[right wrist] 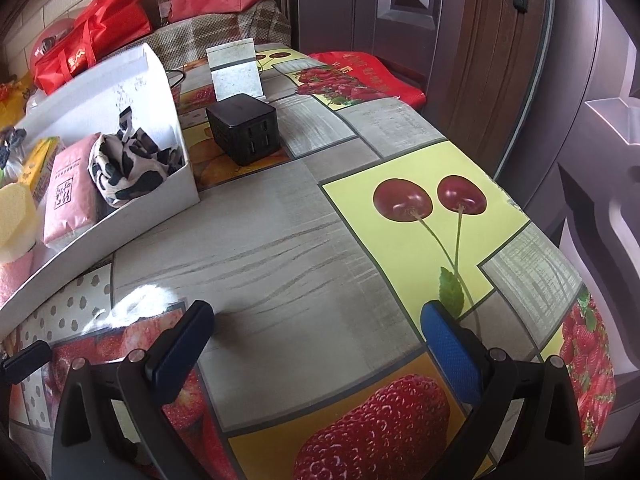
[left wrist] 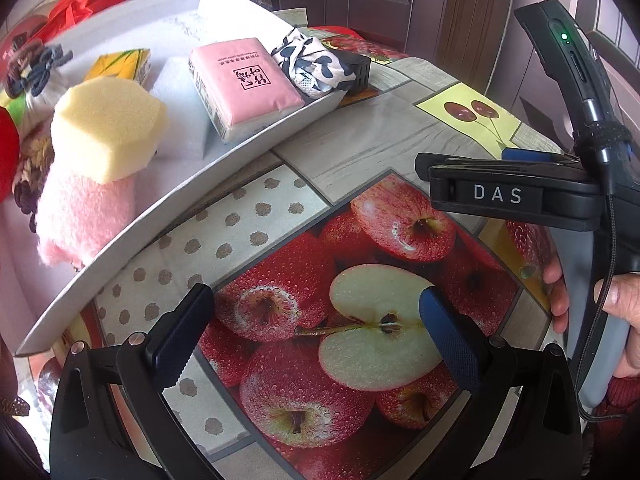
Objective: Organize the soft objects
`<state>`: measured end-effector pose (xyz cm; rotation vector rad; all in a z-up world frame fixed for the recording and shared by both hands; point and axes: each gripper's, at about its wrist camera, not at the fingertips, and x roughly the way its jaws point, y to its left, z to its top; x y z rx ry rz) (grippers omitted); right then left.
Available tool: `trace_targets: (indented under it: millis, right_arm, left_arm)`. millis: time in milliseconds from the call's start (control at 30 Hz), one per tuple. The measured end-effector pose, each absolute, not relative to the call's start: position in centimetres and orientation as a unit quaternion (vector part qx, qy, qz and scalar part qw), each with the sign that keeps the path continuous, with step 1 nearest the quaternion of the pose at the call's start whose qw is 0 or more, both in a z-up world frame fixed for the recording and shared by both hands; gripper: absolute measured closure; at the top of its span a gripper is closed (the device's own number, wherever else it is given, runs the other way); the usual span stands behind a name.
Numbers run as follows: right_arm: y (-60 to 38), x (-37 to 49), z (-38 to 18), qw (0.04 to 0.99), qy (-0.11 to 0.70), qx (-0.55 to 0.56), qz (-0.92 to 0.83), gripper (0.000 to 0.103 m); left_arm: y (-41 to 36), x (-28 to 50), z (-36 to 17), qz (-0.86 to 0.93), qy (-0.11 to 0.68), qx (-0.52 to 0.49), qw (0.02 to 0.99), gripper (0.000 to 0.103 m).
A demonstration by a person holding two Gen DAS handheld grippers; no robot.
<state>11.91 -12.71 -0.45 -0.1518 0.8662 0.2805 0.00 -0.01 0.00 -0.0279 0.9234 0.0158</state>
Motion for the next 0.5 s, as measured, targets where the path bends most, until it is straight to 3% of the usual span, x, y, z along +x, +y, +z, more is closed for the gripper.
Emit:
trace_targets:
  millis: [500]
  right_arm:
    - [-12.40, 12.16, -0.45, 0.896, 0.416, -0.075, 0.138, 0.000]
  left_arm:
    - [-0.01, 0.00, 0.00, 0.008, 0.445, -0.014, 0.895, 0.001]
